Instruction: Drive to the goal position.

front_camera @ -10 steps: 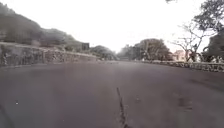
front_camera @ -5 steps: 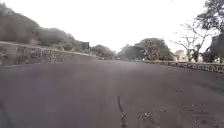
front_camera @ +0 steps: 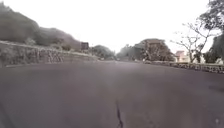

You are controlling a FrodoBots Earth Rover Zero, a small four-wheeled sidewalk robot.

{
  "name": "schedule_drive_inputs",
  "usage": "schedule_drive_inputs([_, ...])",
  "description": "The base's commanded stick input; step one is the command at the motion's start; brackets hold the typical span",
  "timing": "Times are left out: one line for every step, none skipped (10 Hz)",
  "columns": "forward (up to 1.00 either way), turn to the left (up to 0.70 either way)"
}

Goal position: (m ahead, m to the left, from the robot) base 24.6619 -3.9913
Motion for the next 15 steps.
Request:
schedule_drive_inputs([0.85,0.00])
schedule_drive_inputs([0.85,0.00])
schedule_drive_inputs([0.85,0.00])
schedule_drive_inputs([0.85,0.00])
schedule_drive_inputs([0.85,0.00])
schedule_drive_inputs([0.85,0.00])
schedule_drive_inputs([0.85,0.00])
schedule_drive_inputs([0.85,0.00])
schedule_drive_inputs([0.85,0.00])
schedule_drive_inputs([0.85,0.00])
schedule_drive_inputs([0.85,0.00])
schedule_drive_inputs([0.85,0.00])
schedule_drive_inputs([0.85,0.00])
schedule_drive_inputs([0.85,0.00])
schedule_drive_inputs([0.85,0.00])
